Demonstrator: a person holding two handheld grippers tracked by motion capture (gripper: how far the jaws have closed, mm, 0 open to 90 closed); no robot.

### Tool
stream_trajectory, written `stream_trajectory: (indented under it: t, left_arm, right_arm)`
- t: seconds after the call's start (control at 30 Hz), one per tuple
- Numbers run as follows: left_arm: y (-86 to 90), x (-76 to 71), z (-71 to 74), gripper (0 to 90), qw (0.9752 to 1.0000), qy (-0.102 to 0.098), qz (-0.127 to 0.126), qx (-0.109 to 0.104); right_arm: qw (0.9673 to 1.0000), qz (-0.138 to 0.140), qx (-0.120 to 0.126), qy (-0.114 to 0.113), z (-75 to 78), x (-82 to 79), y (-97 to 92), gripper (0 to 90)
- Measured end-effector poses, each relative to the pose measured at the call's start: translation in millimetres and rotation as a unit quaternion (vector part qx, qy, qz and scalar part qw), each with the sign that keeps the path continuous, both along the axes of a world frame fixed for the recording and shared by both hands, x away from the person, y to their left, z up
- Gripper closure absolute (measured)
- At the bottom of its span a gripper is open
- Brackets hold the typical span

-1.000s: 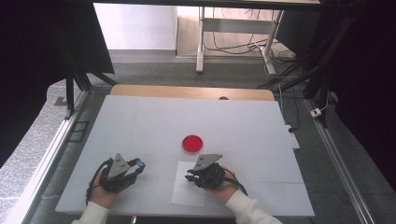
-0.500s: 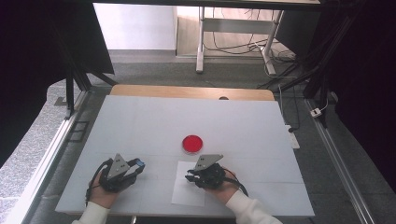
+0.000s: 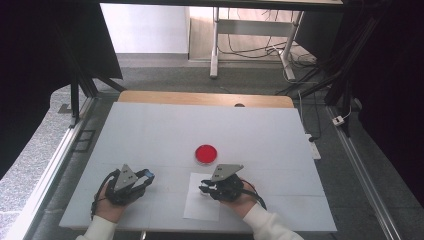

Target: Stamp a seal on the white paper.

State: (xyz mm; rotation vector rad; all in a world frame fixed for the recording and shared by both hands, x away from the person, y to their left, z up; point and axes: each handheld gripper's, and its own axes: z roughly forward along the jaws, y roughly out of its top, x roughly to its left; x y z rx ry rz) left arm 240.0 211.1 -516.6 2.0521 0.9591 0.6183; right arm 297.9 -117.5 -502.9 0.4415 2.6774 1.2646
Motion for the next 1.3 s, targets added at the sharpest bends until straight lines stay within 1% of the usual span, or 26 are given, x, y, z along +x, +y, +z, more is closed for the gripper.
stream_trajectory:
  t: [0.03,0.07,0.1,0.13,0.23,0.47,0.7,0.77,1.13,1.3]
  left_arm:
    - [0.1,-0.1,0.1,64.4,1.0,-0.001,0.0,0.0]
    - [0.1,-0.4,0.4,64.4,1.0,-0.001,-0.001,0.0]
    - [0.2,-0.4,0.7,64.3,1.0,-0.002,-0.002,0.001]
    - [0.0,-0.5,0.7,64.3,1.0,-0.002,-0.002,0.0]
    - [-0.1,-0.5,0.7,64.3,1.0,-0.002,-0.003,0.001]
    - [-0.6,-0.3,0.3,64.3,1.0,-0.001,-0.003,0.001]
    - [-0.8,-0.2,0.2,64.3,1.0,0.0,-0.003,0.0]
    - [-0.9,-0.1,0.0,64.4,1.0,0.001,-0.003,0.001]
    - [-1.7,0.0,-0.6,64.3,1.0,0.001,-0.005,0.003]
    - [-1.2,0.1,-0.9,64.3,1.0,0.002,-0.004,0.003]
  right_arm:
    - [0.9998,-0.001,0.017,0.012,1.8,1.5,-2.8,75.5]
    - [0.999,-0.002,0.034,0.03,3.7,3.6,-5.7,75.5]
    - [0.9985,-0.007,0.042,0.034,5.5,4.4,-7.9,75.5]
    - [0.9984,-0.009,0.048,0.029,6.5,4.7,-9.1,75.5]
    - [0.9981,-0.013,0.054,0.027,8.3,4.1,-11.0,75.5]
    - [0.998,-0.011,0.056,0.028,9.7,4.4,-12.3,75.5]
    - [0.9971,-0.018,0.071,0.024,13.3,5.5,-17.7,75.5]
    - [0.9964,-0.022,0.078,0.022,14.7,5.6,-19.7,75.4]
    - [0.9943,-0.044,0.095,0.016,21.1,7.2,-30.3,75.4]
    - [0.9919,-0.059,0.112,0.012,24.3,7.4,-36.8,75.4]
